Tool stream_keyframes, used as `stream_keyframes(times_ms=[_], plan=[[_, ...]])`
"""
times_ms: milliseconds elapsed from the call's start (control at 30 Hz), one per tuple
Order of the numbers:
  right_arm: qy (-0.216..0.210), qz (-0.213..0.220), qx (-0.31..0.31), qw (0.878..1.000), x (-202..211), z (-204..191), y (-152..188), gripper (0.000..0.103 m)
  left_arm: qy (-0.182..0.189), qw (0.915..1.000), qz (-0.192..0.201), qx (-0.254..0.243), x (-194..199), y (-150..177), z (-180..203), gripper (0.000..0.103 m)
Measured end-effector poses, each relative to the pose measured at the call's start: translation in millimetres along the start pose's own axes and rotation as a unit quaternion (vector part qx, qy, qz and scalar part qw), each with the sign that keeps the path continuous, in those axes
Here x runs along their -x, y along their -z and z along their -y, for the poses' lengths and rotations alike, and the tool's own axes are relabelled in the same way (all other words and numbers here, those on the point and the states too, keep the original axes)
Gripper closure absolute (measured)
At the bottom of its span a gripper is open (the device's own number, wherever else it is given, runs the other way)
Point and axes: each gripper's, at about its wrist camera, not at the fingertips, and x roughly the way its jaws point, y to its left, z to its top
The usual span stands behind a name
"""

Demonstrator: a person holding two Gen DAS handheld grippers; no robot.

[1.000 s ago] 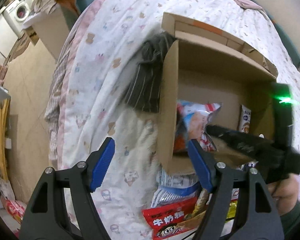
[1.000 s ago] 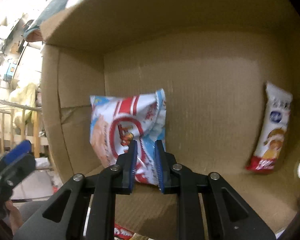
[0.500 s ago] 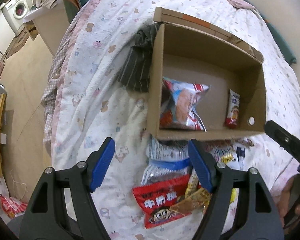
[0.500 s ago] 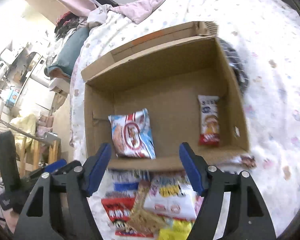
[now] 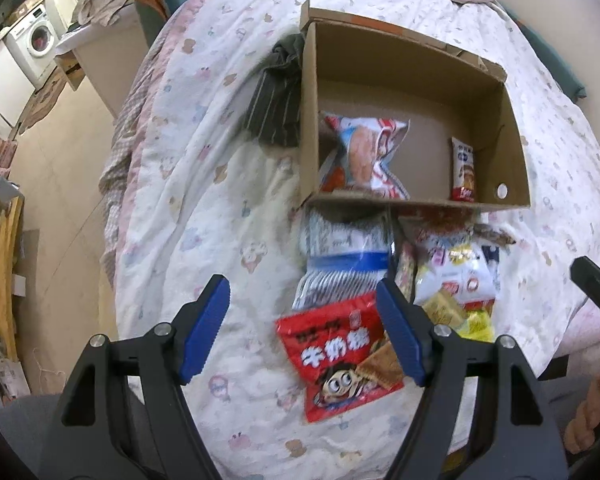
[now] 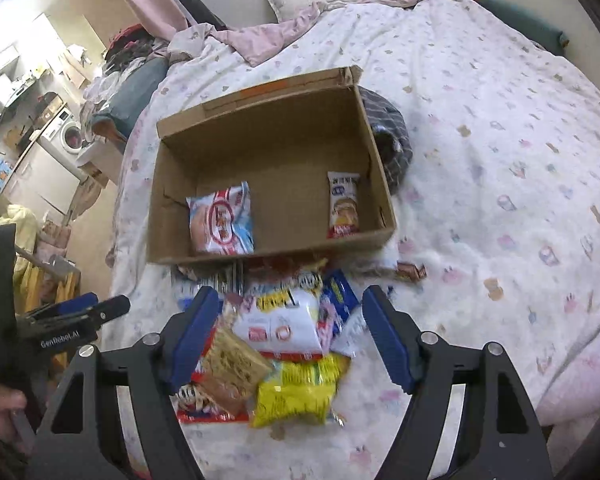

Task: Organize snacks
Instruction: 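Withdraw both tools from the box back toward the snack pile, then grasp the yellow chip bag with right tool while left tool grasps the red candy bag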

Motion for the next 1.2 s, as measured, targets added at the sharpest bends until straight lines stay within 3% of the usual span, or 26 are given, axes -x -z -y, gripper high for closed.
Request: stream_keyframes(times_ms=[233,400,633,733,833,1067,1133,1200], plan=[[0.015,0.009,-0.003,1.0,14.4,11.6,27.0,0.026,-0.003,0.9999,-0.012,0.012,-6.2,22.2,-8.4,0.031],[0.02,-0.016,-0.03,0.999,6.4,32.0,41.7,0.026,0.0,0.9997,-0.013,0.021,-14.2,30.5,-13.5,0.031],[0.001,-0.105,-0.083,0.991,-29.1,51.5,66.5,0.026,0.001,0.9994,-0.027,0.021,-25.8,32.1,-13.2,0.031],[0.008,-0.125,-0.055,0.991,-45.8,31.1,73.2,0.026,0.014,0.9992,-0.032,0.018,-28.2,32.5,-9.7,0.031],[0.022,-0.133,-0.015,0.991,-64.8,5.4,74.7,0.01,0.024,0.9989,-0.036,0.018,-28.6,33.5,-9.4,0.031],[0.079,-0.193,0.062,0.976,-120.8,-31.5,77.8,0.009,0.038,0.998,-0.037,0.033,-25.6,36.7,-20.5,0.031],[0.11,-0.2,0.096,0.969,-132.2,-38.7,80.2,0.009,0.045,0.9975,-0.039,0.039,-26.5,37.1,-22.8,0.031],[0.114,-0.204,0.105,0.967,-137.6,-40.2,80.7,0.009,0.045,0.9974,-0.04,0.04,-27.2,36.4,-23.4,0.031]])
